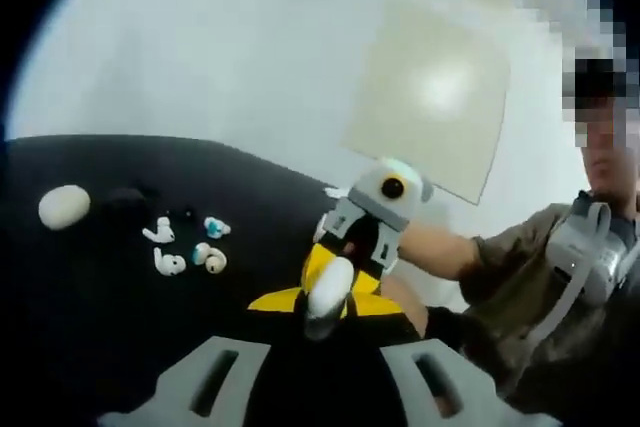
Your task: Pick up three earphones and place each one into its charging case using tactile feedback, ensure that each earphone is properly inserted and securely positioned inside the case.
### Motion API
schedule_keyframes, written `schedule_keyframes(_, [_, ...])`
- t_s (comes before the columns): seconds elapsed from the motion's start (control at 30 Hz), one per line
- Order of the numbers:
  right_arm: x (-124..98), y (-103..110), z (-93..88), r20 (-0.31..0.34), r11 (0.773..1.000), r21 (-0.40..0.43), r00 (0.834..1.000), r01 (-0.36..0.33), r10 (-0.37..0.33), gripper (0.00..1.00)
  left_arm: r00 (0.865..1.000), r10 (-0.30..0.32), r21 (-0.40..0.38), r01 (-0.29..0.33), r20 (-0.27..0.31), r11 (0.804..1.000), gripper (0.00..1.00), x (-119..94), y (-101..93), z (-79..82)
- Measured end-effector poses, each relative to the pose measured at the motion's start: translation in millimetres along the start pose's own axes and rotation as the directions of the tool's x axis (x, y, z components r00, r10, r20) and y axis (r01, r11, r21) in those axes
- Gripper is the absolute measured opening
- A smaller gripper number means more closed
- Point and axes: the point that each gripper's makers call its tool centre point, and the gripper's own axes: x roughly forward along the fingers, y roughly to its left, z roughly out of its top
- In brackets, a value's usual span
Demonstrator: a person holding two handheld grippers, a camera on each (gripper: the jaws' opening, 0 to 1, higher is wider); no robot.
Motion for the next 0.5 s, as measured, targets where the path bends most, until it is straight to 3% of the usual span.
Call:
schedule_keyframes(0.07, [-0.6,-2.0,-0.5,0.000,1.000,0.006,1.000,0.007,-0.007,0.17,0.999,0.033,0.044,-0.034,0.023,0.998,0.16,0.1,2.6,2.0])
schedule_keyframes(0.3, [-0.4,-1.3,-1.2,0.003,1.000,0.024,1.000,-0.004,0.004,0.17,0.998,0.048,0.050,-0.050,0.040,0.997,0.19,-0.6,4.1,4.3])
schedule_keyframes(0.43, [0.1,0.8,0.4,0.010,1.000,0.006,1.000,-0.014,0.013,0.17,0.989,0.077,0.041,-0.083,0.127,0.996,0.16,-6.1,9.9,18.5])
schedule_keyframes(0.5, [0.8,4.7,1.4,0.011,1.000,-0.005,0.999,-0.030,0.030,0.17,0.987,0.094,0.055,-0.102,0.132,0.993,0.12,-8.5,13.6,19.1])
